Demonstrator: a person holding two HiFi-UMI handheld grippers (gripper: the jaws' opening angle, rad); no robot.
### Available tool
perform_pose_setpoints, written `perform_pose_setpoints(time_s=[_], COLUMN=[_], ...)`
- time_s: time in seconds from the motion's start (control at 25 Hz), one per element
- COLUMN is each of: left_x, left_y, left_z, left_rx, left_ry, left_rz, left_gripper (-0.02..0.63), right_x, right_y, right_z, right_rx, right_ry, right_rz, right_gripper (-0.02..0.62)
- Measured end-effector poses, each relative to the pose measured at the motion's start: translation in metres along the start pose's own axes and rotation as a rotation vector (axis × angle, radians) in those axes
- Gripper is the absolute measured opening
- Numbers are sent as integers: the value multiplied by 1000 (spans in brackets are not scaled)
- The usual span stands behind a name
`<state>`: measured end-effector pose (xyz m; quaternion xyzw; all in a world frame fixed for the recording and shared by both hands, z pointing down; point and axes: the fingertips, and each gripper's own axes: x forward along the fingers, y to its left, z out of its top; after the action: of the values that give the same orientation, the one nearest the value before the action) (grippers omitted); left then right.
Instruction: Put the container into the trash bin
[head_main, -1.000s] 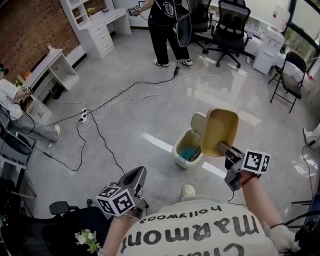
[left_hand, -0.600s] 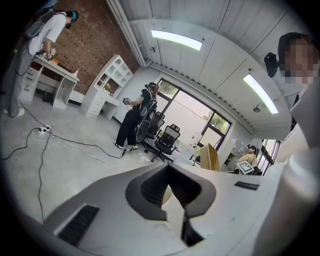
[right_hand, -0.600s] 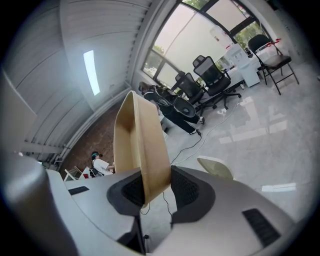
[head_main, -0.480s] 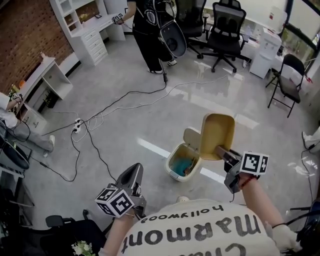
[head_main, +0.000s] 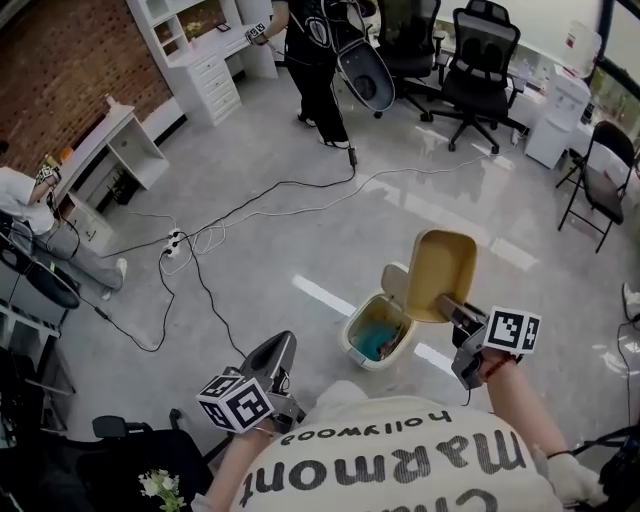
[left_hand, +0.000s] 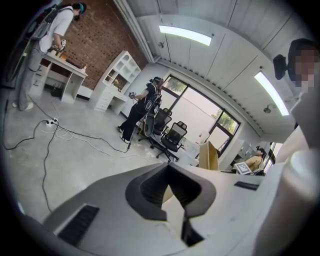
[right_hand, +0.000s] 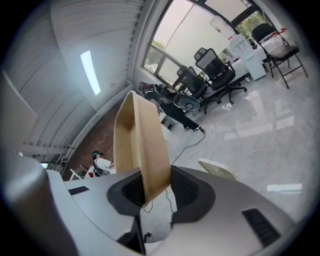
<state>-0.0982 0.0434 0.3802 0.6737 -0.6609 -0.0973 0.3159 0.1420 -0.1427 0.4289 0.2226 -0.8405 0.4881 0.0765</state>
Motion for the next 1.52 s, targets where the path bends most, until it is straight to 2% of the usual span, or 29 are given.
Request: perform_pose_setpoints(time_s=[0.28, 0.64, 0.8, 1.04, 1.2, 1.4, 1.52], left_x=[1, 40, 65, 114, 147, 182, 198], left_y=[11, 37, 54, 80, 88, 83, 80], left_z=[13, 38, 68, 109, 136, 155, 165], left_rx=[12, 17, 40, 103, 120, 126, 166], left_ry=[28, 90, 113, 211, 247, 335, 374], left_rz=[16, -52, -105, -192, -289, -436, -477], left_gripper=[-6, -6, -6, -6, -8, -8, -8], right_x=[21, 40, 63, 88, 98, 101, 97], right_y=[-7, -20, -14, -6, -4, 3, 10], right_z=[-8, -7, -2, 12, 15, 22, 19], right_rx=[28, 88, 117, 176, 220, 264, 296], right_ry=[27, -15, -45, -140, -221, -318, -380], right_rz=[-14, -97, -130, -191, -250, -311, -349], right_gripper=[104, 105, 106, 106, 106, 105, 105])
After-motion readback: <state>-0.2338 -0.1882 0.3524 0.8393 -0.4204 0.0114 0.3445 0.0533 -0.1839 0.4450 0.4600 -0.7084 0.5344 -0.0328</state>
